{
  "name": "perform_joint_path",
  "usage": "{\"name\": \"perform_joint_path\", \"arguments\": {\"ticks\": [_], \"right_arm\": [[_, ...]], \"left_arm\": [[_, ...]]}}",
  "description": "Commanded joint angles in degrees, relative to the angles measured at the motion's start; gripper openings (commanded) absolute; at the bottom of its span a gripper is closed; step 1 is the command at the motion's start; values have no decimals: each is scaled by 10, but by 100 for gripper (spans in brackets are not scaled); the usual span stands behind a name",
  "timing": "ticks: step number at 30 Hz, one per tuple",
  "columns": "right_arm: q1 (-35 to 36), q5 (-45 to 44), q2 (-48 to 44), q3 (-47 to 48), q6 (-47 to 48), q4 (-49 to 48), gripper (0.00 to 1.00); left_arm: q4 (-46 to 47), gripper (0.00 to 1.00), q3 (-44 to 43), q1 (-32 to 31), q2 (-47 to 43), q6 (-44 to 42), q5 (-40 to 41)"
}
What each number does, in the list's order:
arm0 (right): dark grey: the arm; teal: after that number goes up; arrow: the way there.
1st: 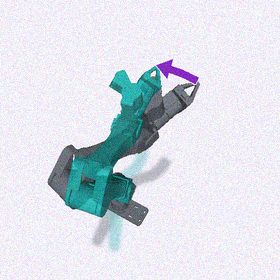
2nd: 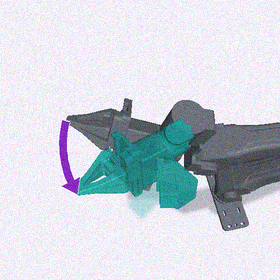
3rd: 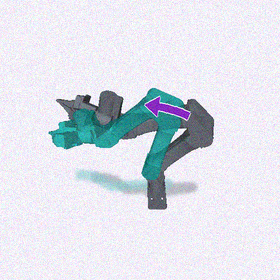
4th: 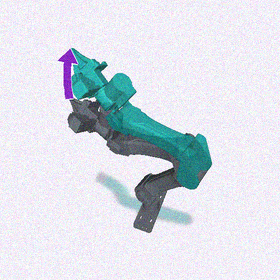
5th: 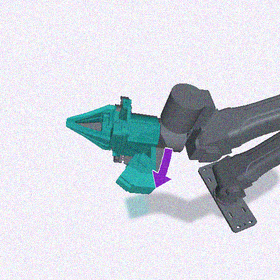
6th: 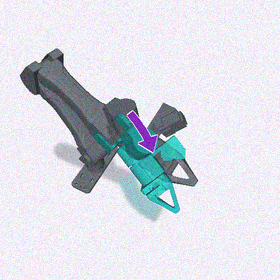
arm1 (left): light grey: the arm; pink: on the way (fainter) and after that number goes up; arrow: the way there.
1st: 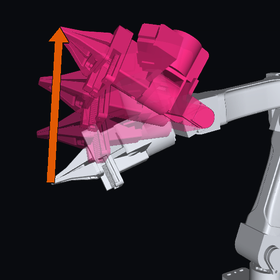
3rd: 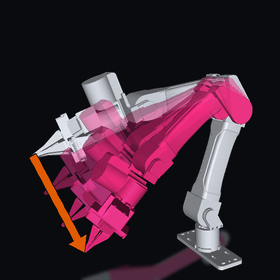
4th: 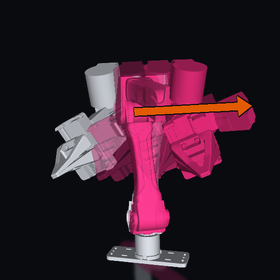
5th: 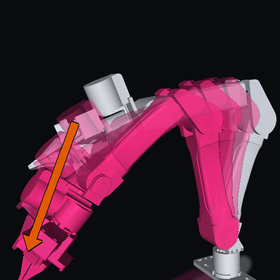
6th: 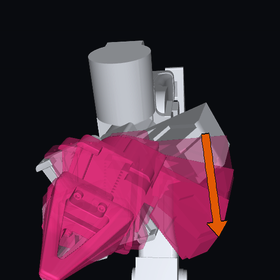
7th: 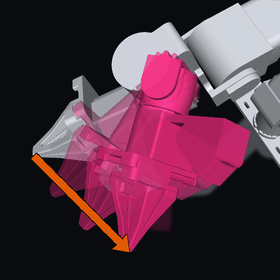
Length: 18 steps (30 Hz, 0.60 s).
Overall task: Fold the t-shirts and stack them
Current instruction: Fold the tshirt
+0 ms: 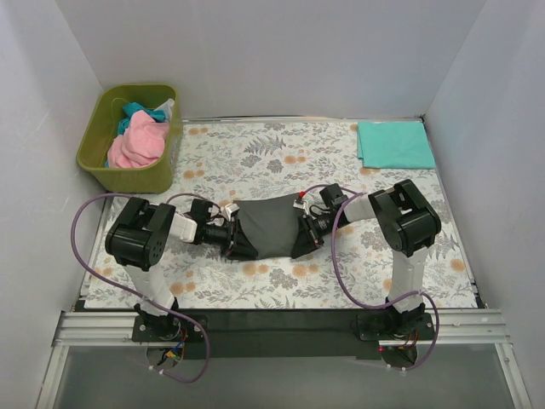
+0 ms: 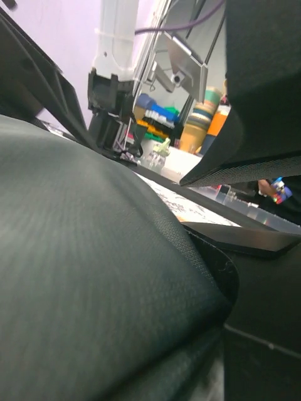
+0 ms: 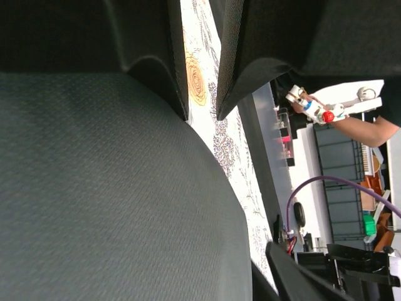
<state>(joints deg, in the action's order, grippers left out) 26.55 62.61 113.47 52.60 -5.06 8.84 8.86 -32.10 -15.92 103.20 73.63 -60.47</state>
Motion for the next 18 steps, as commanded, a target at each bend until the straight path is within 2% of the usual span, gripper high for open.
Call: {"name": "perform_joint_path", "arguments": {"ticks": [1, 5, 8, 10, 13, 16, 18], "right_arm": [[-4, -31, 10, 3, 5, -31, 28], [-19, -41, 19, 25, -7, -35, 27], [-33, -4, 2, 38, -12, -28, 25], [-35, 19, -40, 40, -7, -17, 24], [-36, 37, -112, 36, -13, -14, 25], [-42, 7, -150, 49, -24, -20, 27], [-48, -27, -141, 66, -28, -32, 28]], "left_arm": [[-60, 30, -49, 41, 42, -69, 76], [-78, 29, -90, 59, 57, -110, 67], [-112, 28, -105, 62, 30, -142, 10], [-121, 27, -104, 57, -19, -149, -61], [-128, 29, -109, 44, -93, -145, -100], [-119, 29, -136, 16, -111, -118, -92], [-53, 29, -144, -3, -104, -86, -56]]}}
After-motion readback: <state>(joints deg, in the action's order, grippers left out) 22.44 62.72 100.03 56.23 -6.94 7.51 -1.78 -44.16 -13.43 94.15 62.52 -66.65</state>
